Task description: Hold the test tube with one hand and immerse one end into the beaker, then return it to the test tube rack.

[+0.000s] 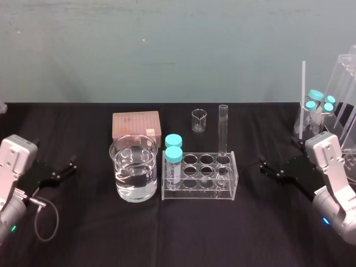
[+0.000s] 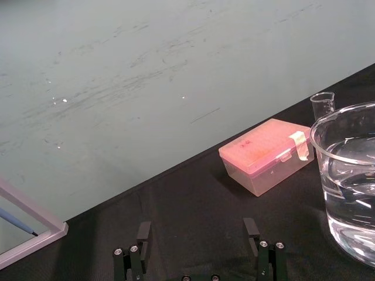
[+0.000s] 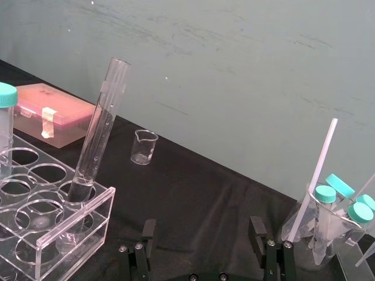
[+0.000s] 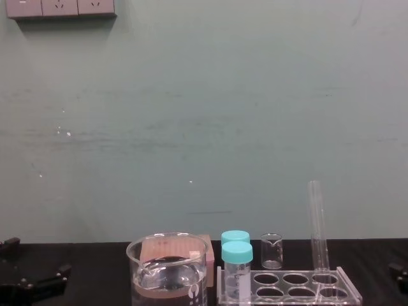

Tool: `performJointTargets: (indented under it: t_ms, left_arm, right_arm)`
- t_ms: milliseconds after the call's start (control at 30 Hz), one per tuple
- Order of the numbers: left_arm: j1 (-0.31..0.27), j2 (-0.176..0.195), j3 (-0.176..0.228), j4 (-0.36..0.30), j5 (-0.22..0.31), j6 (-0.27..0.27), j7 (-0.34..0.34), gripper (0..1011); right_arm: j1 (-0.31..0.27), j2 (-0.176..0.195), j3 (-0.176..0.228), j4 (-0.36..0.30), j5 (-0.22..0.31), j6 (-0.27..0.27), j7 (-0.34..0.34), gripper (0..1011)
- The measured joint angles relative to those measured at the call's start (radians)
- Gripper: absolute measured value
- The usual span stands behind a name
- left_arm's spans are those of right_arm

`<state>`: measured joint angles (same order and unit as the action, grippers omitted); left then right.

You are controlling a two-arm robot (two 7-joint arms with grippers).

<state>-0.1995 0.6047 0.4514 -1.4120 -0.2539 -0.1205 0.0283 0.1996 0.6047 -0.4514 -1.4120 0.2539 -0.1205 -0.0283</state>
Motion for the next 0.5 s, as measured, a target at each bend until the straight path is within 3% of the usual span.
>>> performJointTargets:
  t_ms: [500]
  left_arm:
    - [0.000,0.000,0.000,0.000,0.000,0.000,0.000,1000]
  right_arm:
    - [0.000,0.000,0.000,0.000,0.000,0.000,0.000,1000]
